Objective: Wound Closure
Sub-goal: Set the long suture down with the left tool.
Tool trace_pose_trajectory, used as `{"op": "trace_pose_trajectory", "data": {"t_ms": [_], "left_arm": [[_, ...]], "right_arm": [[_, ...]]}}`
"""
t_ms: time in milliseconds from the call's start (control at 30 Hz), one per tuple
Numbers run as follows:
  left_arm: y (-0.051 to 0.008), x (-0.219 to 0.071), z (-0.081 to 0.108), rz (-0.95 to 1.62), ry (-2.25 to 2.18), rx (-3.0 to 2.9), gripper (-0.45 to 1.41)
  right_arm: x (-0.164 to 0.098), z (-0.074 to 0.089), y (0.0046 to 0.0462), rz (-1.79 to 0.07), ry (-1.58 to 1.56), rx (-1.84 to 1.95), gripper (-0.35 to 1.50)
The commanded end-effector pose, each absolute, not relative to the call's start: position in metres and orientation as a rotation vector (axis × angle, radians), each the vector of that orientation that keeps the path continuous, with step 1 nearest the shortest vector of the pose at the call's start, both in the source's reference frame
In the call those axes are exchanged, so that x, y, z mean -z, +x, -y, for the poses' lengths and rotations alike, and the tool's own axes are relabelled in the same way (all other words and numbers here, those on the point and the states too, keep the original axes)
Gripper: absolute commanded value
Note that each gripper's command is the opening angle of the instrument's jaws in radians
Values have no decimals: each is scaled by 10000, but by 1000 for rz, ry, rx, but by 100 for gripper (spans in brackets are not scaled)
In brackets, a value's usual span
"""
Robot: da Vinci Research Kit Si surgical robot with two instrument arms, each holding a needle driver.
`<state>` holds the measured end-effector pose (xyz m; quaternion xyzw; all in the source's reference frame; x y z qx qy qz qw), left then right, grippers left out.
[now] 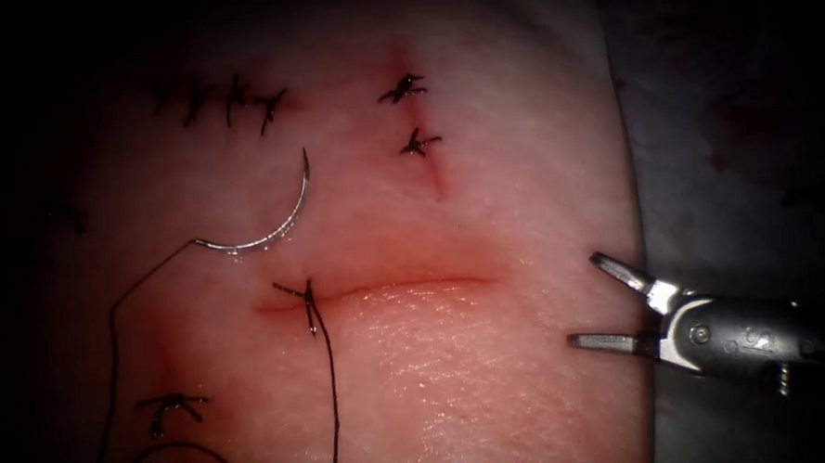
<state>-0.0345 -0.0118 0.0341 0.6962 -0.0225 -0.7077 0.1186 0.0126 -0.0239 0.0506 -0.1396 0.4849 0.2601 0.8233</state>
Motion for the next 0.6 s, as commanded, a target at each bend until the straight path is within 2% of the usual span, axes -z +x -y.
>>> {"op": "trace_pose_trajectory", "data": {"t_ms": [33,67,100,133,167,233,300,400,600], "left_arm": [[-358,-352,122,30,2051,2054,-45],[-365,-357,126,-20,2063,2048,-43],[-372,-364,130,-124,2064,2057,20],[-375,-372,135,-356,2047,2102,99],[-375,-372,135,-356,2047,2102,99],[-369,-383,130,-559,1965,2245,128],[-358,-390,121,-571,1926,2348,133],[-345,-396,109,-590,1905,2435,135],[-295,-447,43,-591,1758,2702,126]], "right_arm": [[-516,236,124,-1020,-304,-557,130],[-518,235,122,-1011,-310,-560,130],[-520,235,122,-1005,-313,-562,131],[-524,234,123,-994,-323,-568,133],[-524,234,123,-994,-323,-568,133],[-529,233,128,-991,-329,-570,136],[-531,233,133,-988,-334,-573,140],[-533,235,140,-998,-334,-569,141],[-534,236,162,-1014,-335,-567,143]]}}
